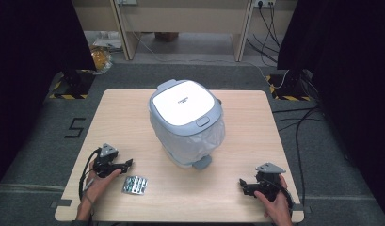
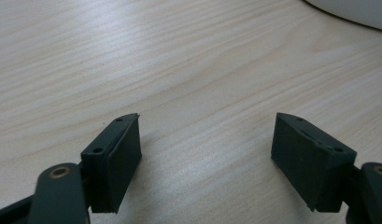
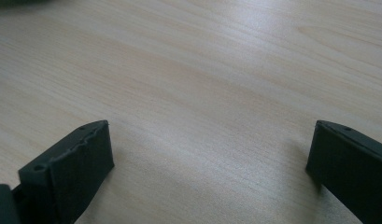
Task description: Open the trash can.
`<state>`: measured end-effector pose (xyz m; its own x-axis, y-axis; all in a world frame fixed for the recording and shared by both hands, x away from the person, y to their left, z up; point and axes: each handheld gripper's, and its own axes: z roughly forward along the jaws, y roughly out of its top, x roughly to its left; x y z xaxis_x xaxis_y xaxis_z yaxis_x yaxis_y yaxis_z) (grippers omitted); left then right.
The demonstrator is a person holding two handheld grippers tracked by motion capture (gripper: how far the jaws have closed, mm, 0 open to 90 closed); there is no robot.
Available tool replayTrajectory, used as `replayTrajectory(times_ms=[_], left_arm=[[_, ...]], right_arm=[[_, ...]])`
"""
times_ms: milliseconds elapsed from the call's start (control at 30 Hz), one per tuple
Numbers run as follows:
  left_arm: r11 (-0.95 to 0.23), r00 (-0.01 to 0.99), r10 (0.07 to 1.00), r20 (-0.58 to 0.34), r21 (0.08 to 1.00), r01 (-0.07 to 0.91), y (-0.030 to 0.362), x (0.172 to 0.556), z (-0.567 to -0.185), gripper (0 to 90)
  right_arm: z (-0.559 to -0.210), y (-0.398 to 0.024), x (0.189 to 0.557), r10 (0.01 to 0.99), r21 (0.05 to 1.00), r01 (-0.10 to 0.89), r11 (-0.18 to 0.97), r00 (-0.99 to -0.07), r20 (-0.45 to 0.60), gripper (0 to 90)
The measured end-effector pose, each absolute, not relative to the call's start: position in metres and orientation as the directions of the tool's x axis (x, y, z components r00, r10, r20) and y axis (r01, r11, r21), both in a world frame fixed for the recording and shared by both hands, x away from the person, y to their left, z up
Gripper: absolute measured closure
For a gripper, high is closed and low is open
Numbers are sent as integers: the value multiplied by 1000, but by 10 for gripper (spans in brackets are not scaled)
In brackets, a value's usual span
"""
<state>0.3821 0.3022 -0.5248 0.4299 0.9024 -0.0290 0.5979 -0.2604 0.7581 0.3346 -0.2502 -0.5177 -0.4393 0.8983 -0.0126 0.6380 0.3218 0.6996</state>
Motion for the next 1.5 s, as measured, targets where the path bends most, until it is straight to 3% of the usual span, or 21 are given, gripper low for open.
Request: replayTrajectory(times_ms=[200, 367, 400, 433, 500, 533, 900, 1200, 1500], left_arm=[[-257, 431, 902, -35, 758, 600, 303, 382, -525, 226], [-262, 444, 895, -46, 752, 605, 302, 382, -524, 198], [-266, 453, 890, -50, 750, 606, 298, 382, -525, 145], [-266, 453, 890, -50, 750, 606, 298, 382, -525, 148], [-279, 456, 889, -39, 744, 608, 293, 382, -524, 148], [-288, 459, 888, -33, 737, 611, 291, 381, -523, 150], [-269, 551, 828, -103, 789, 552, 243, 380, -496, 155], [-241, 524, 843, -125, 782, 575, 215, 399, -496, 160], [-258, 495, 864, -89, 766, 589, 194, 418, -499, 162]], right_arm=[[-518, -250, 334, 899, 699, 639, 320, -437, -12, 4], [-516, -251, 334, 909, 731, 621, 283, -416, 1, 214], [-515, -251, 336, 909, 747, 613, 259, -415, 25, 134], [-515, -251, 336, 909, 747, 613, 259, -415, 25, 134], [-513, -248, 338, 909, 760, 592, 268, -417, 5, 184], [-510, -243, 340, 903, 766, 577, 282, -430, -8, 147], [-491, -197, 372, 881, 767, 561, 313, -472, -14, 171], [-495, -165, 401, 872, 754, 559, 345, -488, -37, 185], [-504, -151, 412, 859, 749, 560, 354, -512, -23, 218]])
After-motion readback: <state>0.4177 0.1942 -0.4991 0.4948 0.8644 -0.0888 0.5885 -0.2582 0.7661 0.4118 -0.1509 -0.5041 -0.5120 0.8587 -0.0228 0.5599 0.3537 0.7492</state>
